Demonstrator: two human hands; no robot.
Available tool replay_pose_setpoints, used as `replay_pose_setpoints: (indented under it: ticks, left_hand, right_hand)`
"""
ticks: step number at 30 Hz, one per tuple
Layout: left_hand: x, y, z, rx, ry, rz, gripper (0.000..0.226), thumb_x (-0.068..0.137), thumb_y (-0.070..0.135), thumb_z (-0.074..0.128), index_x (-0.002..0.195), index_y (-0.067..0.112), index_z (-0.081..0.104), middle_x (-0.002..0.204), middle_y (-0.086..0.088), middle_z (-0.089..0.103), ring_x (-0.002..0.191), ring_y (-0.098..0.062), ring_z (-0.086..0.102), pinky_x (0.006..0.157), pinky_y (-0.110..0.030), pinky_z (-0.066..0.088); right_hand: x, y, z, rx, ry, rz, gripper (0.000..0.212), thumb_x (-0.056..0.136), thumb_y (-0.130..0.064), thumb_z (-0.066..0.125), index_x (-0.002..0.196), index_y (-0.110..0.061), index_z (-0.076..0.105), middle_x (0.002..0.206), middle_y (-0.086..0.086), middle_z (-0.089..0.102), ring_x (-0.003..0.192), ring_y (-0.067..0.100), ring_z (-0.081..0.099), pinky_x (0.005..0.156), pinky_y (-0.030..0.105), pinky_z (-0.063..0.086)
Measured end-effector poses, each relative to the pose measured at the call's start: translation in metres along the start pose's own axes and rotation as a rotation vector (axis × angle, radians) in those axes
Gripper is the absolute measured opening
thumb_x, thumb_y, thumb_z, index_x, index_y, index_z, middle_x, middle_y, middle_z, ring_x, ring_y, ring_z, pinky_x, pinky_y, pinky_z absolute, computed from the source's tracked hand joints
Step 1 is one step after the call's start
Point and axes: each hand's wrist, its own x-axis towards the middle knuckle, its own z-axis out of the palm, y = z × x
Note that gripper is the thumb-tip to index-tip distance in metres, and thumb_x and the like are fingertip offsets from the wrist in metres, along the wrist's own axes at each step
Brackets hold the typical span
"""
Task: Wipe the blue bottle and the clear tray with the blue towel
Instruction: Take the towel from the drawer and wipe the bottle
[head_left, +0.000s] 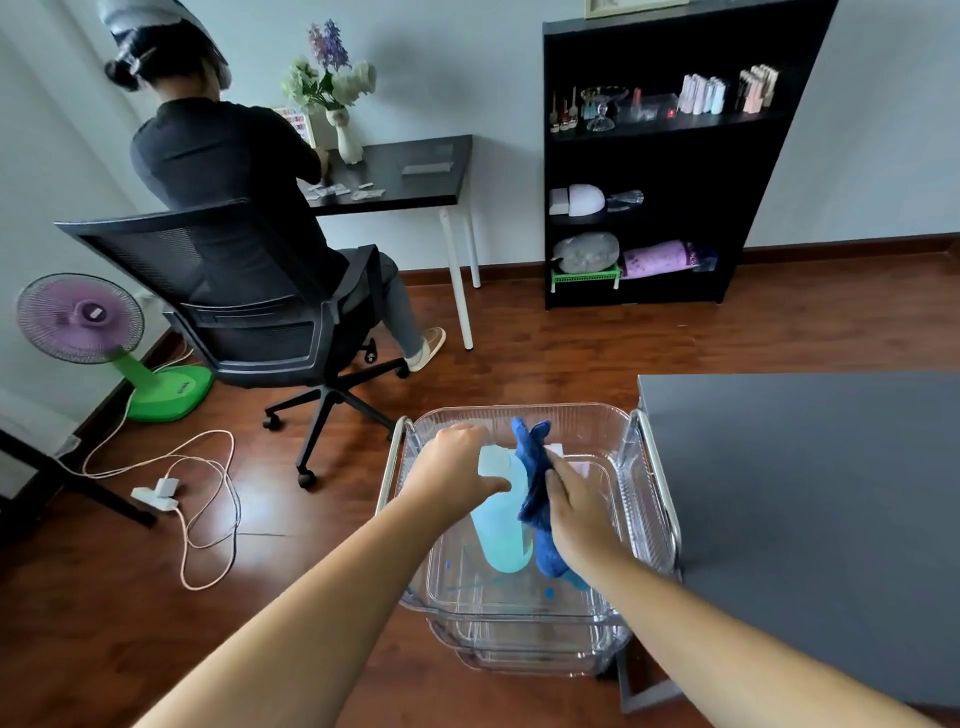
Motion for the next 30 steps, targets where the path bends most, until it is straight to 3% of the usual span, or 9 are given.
replay_pose_setpoints:
  ticks: [6,11,13,15,18,20,22,26,30]
  left_hand:
    - [0.002,-0.01,-0.007,-0.054,-0.093,0.041,0.057,0.07,0.029,0.083,0.123,0.02,0.062,0.122,-0.002,0.062,0.113,-0.021,0.054,0.089,-0.036,0.051]
    - [0.001,-0.012,-0.008,-0.083,-0.1,0.075,0.057,0.069,0.026,0.084,0.121,0.02,0.063,0.121,0.001,0.063,0.108,-0.018,0.056,0.088,-0.036,0.053]
    - [0.0,-0.013,-0.008,-0.088,-0.089,0.078,0.056,0.069,0.027,0.084,0.12,0.021,0.064,0.119,0.002,0.064,0.102,-0.017,0.058,0.086,-0.035,0.053]
    - [-0.001,-0.015,-0.008,-0.083,-0.097,0.082,0.056,0.07,0.026,0.083,0.122,0.02,0.063,0.119,0.001,0.064,0.102,-0.018,0.058,0.086,-0.037,0.054]
    - [-0.001,-0.015,-0.007,-0.093,-0.112,0.079,0.058,0.071,0.026,0.083,0.124,0.021,0.062,0.12,0.0,0.063,0.104,-0.019,0.058,0.087,-0.039,0.053]
    - [-0.001,-0.015,-0.006,-0.097,-0.126,0.086,0.057,0.071,0.025,0.083,0.124,0.022,0.061,0.12,0.0,0.062,0.105,-0.02,0.057,0.088,-0.039,0.053]
    - [-0.001,-0.015,-0.007,-0.087,-0.14,0.101,0.056,0.072,0.024,0.082,0.124,0.021,0.061,0.121,0.0,0.061,0.109,-0.021,0.055,0.09,-0.039,0.052]
    - [0.001,-0.015,-0.011,-0.052,-0.138,0.118,0.056,0.073,0.024,0.081,0.125,0.02,0.061,0.12,0.0,0.062,0.108,-0.02,0.056,0.088,-0.038,0.053]
    - [0.001,-0.012,-0.009,-0.074,-0.149,0.133,0.055,0.073,0.022,0.081,0.124,0.021,0.061,0.122,-0.001,0.061,0.105,-0.02,0.057,0.088,-0.038,0.053]
  right_hand:
    - [-0.019,0.01,0.025,-0.042,-0.054,-0.123,0.047,0.101,-0.014,0.036,0.141,-0.039,0.04,0.148,-0.021,0.035,0.134,-0.006,0.032,0.11,0.012,0.025]
    - [0.029,-0.013,0.02,0.0,-0.207,0.058,0.034,0.102,-0.031,0.033,0.097,-0.056,0.055,0.087,-0.019,0.066,0.079,0.003,0.061,0.064,0.009,0.046]
    - [0.033,-0.014,0.02,0.008,-0.233,0.087,0.034,0.102,-0.035,0.031,0.095,-0.057,0.055,0.088,-0.016,0.066,0.077,0.002,0.061,0.06,0.005,0.044]
    - [0.019,-0.005,0.025,0.078,-0.197,0.056,0.032,0.103,-0.032,0.03,0.113,-0.054,0.052,0.109,-0.017,0.066,0.097,0.001,0.061,0.077,0.004,0.044]
    - [-0.02,0.017,0.037,0.105,-0.075,-0.067,0.046,0.103,-0.019,0.034,0.138,-0.049,0.034,0.143,-0.026,0.038,0.128,-0.015,0.036,0.105,0.007,0.027]
    - [-0.026,0.02,0.038,0.073,-0.004,-0.112,0.048,0.102,-0.015,0.036,0.136,-0.049,0.035,0.142,-0.027,0.037,0.126,-0.018,0.035,0.104,0.005,0.026]
    - [-0.01,0.011,0.033,0.092,-0.017,-0.085,0.037,0.102,-0.016,0.038,0.128,-0.04,0.05,0.135,-0.011,0.053,0.122,0.001,0.049,0.101,0.016,0.037]
    - [0.031,-0.013,0.023,0.221,-0.208,0.153,0.028,0.103,-0.024,0.037,0.109,-0.033,0.062,0.104,0.017,0.067,0.091,0.031,0.063,0.067,0.014,0.048]
    - [0.022,-0.002,0.026,0.163,-0.061,0.129,0.032,0.104,-0.02,0.031,0.114,-0.027,0.061,0.106,0.0,0.068,0.094,0.013,0.063,0.068,0.009,0.047]
